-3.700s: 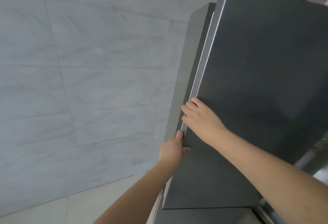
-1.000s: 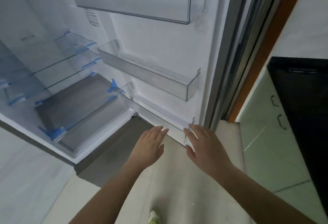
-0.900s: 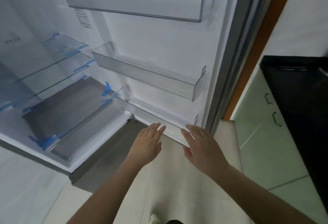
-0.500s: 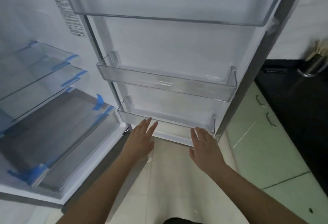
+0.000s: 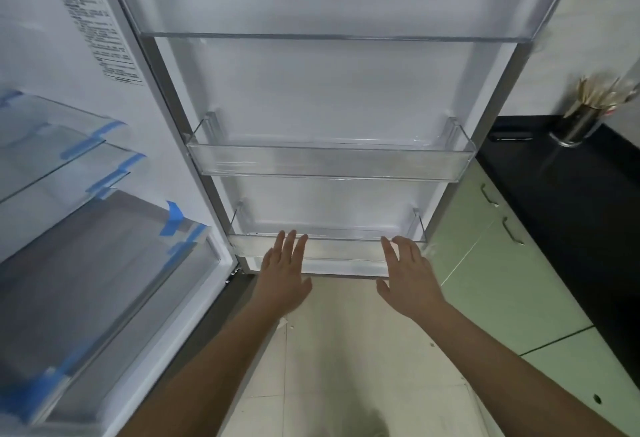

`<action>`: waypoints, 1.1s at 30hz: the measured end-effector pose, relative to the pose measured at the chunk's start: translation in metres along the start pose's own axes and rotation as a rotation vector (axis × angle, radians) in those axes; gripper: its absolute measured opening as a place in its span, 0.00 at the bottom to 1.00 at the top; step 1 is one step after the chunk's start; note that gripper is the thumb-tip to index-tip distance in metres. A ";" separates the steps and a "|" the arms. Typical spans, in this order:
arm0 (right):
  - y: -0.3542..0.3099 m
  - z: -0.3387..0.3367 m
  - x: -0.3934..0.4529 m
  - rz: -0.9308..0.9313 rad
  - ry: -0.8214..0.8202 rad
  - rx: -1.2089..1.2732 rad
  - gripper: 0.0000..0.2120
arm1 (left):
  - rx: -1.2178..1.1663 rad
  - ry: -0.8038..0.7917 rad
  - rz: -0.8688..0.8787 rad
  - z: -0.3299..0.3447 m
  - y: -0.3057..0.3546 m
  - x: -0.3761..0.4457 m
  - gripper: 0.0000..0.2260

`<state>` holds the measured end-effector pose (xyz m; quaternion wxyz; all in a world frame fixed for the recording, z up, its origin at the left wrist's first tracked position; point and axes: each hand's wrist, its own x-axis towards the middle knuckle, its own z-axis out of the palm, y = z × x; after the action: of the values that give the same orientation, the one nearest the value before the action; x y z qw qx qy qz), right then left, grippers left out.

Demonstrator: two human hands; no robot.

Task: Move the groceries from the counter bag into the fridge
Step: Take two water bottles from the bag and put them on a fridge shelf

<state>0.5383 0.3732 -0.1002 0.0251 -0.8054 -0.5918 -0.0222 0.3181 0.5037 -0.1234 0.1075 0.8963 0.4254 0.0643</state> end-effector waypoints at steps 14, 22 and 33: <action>0.012 0.015 0.023 0.009 -0.073 0.001 0.47 | -0.037 -0.062 -0.098 -0.004 0.013 0.015 0.37; 0.013 0.014 0.020 0.015 -0.101 0.040 0.45 | -0.027 -0.101 -0.122 -0.012 0.020 0.013 0.36; -0.015 -0.005 -0.010 0.137 -0.071 0.083 0.35 | 0.027 -0.084 0.008 -0.018 0.003 -0.003 0.36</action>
<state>0.5214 0.3681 -0.0955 0.0389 -0.8426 -0.5361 0.0327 0.3147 0.5015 -0.1056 0.1128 0.9013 0.4176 0.0215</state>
